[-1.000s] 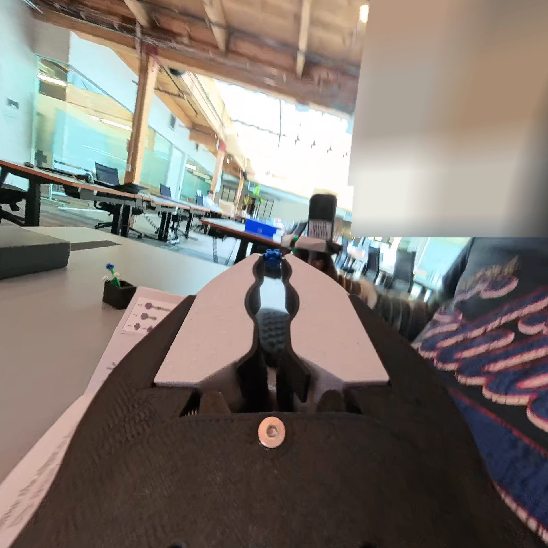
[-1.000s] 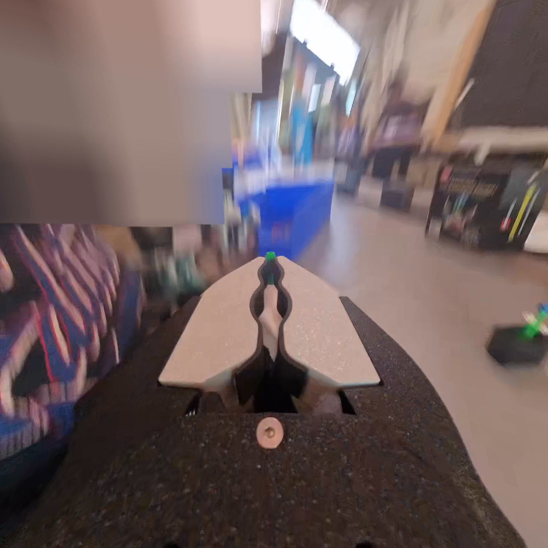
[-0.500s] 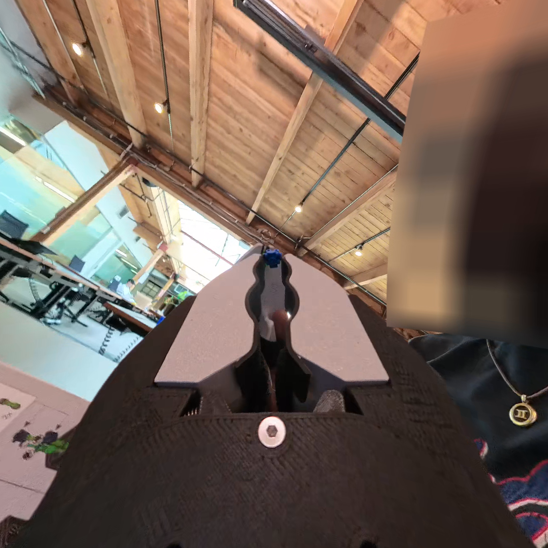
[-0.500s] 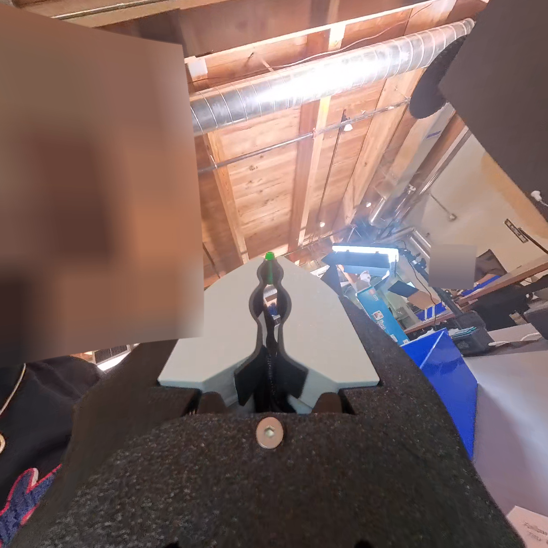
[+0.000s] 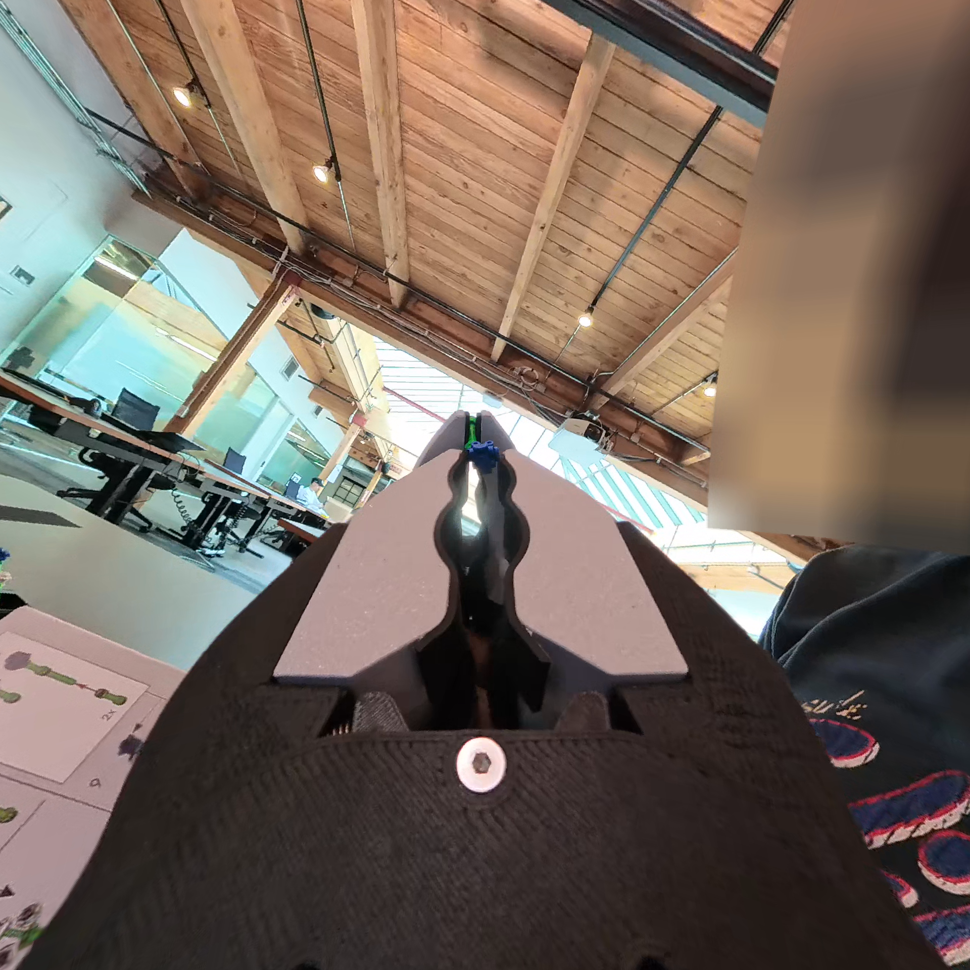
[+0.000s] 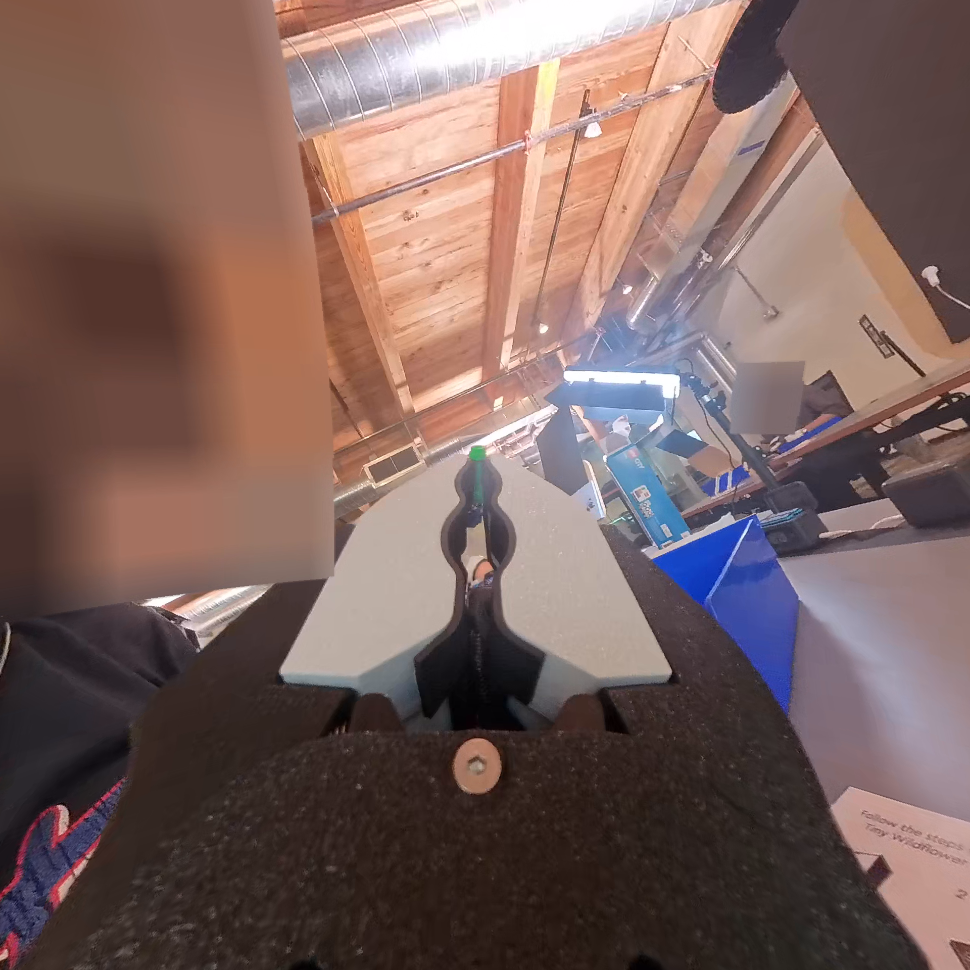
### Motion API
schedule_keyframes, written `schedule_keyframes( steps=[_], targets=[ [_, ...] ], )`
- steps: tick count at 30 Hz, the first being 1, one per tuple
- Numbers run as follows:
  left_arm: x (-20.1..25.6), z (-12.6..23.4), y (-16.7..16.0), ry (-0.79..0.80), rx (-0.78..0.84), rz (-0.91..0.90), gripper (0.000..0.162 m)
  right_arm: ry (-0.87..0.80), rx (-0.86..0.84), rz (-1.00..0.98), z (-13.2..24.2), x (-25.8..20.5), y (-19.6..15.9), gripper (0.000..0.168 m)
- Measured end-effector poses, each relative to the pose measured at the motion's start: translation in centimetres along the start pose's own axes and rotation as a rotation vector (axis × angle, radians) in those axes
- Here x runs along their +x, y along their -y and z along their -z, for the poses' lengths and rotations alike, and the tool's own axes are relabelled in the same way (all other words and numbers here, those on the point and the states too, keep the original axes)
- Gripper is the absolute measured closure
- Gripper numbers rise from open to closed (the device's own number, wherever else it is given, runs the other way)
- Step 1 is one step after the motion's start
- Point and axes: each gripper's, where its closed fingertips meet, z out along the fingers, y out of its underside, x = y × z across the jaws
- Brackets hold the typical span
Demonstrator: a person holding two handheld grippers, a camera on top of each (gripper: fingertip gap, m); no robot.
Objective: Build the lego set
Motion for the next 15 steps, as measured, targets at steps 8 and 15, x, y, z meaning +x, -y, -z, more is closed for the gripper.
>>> schedule_keyframes(
  steps=[8,15],
  targets=[
    [-0.14,-0.13,-0.15,0.002,0.014,0.038,0.152,0.030,-0.009,-0.042,0.01,-0.18,-0.14,0.165],
    [-0.21,-0.20,-0.14,0.007,0.020,0.069,0.152,0.024,-0.024,-0.043,0.00,-0.04,-0.15,0.165]
  ],
)
